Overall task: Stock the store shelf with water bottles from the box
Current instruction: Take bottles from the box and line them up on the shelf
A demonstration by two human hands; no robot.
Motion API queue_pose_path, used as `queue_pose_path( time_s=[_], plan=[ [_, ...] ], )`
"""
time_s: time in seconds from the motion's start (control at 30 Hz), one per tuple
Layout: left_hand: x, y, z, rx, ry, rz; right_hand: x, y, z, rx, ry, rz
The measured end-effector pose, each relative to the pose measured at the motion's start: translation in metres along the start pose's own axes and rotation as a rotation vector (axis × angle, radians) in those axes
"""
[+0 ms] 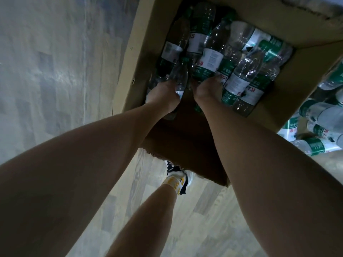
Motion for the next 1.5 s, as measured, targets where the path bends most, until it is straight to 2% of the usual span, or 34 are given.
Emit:
queue_pose_path(
  time_s=[0.13,0.4,0.53,0.6,0.7,0.8,1.0,1.1,1.2,1.33,1.4,1.5],
  plan=[
    [-0.003,-0.001,0.001,-0.017,0.002,0.018,-0.009,-0.003,0.006,-0.002,0.018,-0.033],
    [-0.034,-0.004,0.028,-0.050,-0.016,-0.010,-0.047,-0.033,0.046,0.020,0.201,0.021],
    [-0.061,-0.007,0.054,-0.088,0.018,0.035,-0.067,-0.030,0.097,0.043,0.233,-0.071],
    [-0.077,-0.009,0.074,-0.091,0.048,0.028,-0.078,-0.027,0.129,-0.037,0.256,-0.041],
    [-0.103,-0.016,0.115,-0.083,0.066,0.005,-0.097,-0.012,0.181,0.012,0.296,-0.036],
    [-0.129,-0.030,0.172,-0.072,0.031,-0.018,-0.131,0.016,0.241,0.040,0.317,0.022],
    [-0.188,-0.057,0.320,-0.090,-0.114,-0.107,-0.215,0.097,0.366,-0.059,0.198,0.427],
    [-0.220,-0.065,0.397,-0.155,-0.193,-0.110,-0.265,0.137,0.425,-0.008,0.209,0.513],
    [-0.254,-0.081,0.474,-0.140,-0.233,-0.233,-0.311,0.167,0.483,0.014,0.212,0.562],
    [-0.295,-0.112,0.575,-0.085,-0.348,-0.373,-0.365,0.196,0.565,0.260,0.178,0.485],
    [-0.312,-0.127,0.622,-0.070,-0.422,-0.432,-0.385,0.208,0.603,0.461,0.168,0.457],
    [-0.340,-0.148,0.689,-0.080,-0.514,-0.472,-0.417,0.225,0.656,0.794,0.252,0.412]
  ],
)
Point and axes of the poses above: each hand's wrist, its own x-axis towards the middle knuckle, its own z-axis out of the back of the hand, y = z × x, the point moved 1 cm from there along x, towards the middle knuckle, and after that the axes turned 15 degrees about -y, right-handed, at the moved point
